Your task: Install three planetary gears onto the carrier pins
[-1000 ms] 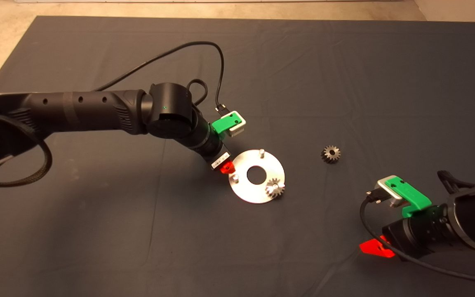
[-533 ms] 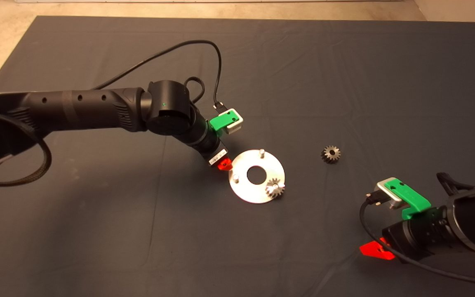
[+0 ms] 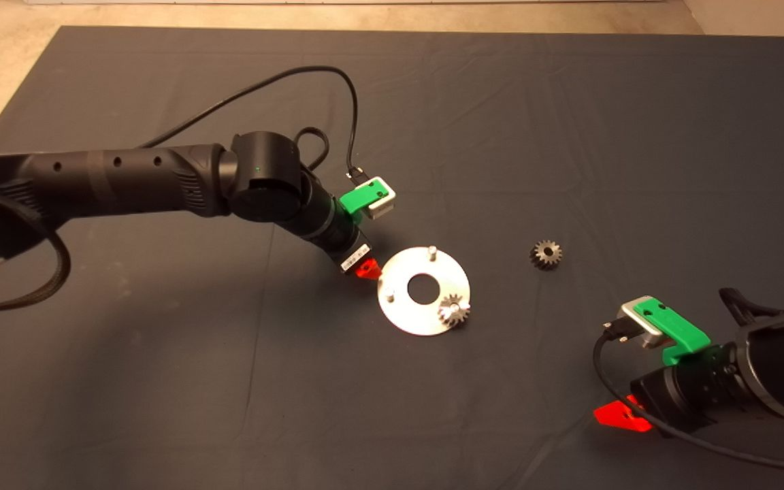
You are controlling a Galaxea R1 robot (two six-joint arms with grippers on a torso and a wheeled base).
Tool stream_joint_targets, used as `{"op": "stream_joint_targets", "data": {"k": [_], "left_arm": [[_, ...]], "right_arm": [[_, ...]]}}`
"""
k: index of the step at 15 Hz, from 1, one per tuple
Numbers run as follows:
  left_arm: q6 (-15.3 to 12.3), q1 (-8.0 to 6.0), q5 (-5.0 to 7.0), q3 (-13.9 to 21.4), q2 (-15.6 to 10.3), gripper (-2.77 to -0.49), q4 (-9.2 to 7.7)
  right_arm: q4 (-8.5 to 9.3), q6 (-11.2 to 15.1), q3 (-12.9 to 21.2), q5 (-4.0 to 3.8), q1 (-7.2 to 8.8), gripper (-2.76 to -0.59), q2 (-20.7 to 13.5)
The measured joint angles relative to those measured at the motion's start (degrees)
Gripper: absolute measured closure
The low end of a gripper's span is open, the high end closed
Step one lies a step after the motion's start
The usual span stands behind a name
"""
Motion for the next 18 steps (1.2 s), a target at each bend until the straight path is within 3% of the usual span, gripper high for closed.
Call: {"op": "stream_joint_targets", "data": {"k": [2, 9, 11, 16, 18], "left_arm": [[0.0, 0.01, -0.01, 0.04, 0.0, -2.52, -0.07], [0.17, 0.01, -2.07, 0.3, -0.39, -2.24, -0.13], [0.74, 0.04, -2.22, 0.3, -0.58, -2.08, -0.13], [0.83, 0.04, -2.37, 0.65, -1.21, -2.04, -0.14], [0.85, 0.04, -3.41, 1.61, -2.04, -1.95, -0.16]], "right_arm": [[-0.01, 0.0, 0.0, 0.02, 0.0, -2.6, 0.0], [-0.02, -0.02, 0.0, 0.0, 0.0, -2.6, -0.05], [0.0, -0.02, 0.0, 0.02, 0.02, -2.6, -0.11], [0.0, -0.02, 0.0, 0.02, 0.02, -2.6, -0.11], [0.0, -0.02, 0.0, 0.0, 0.02, -2.6, -0.12]]}}
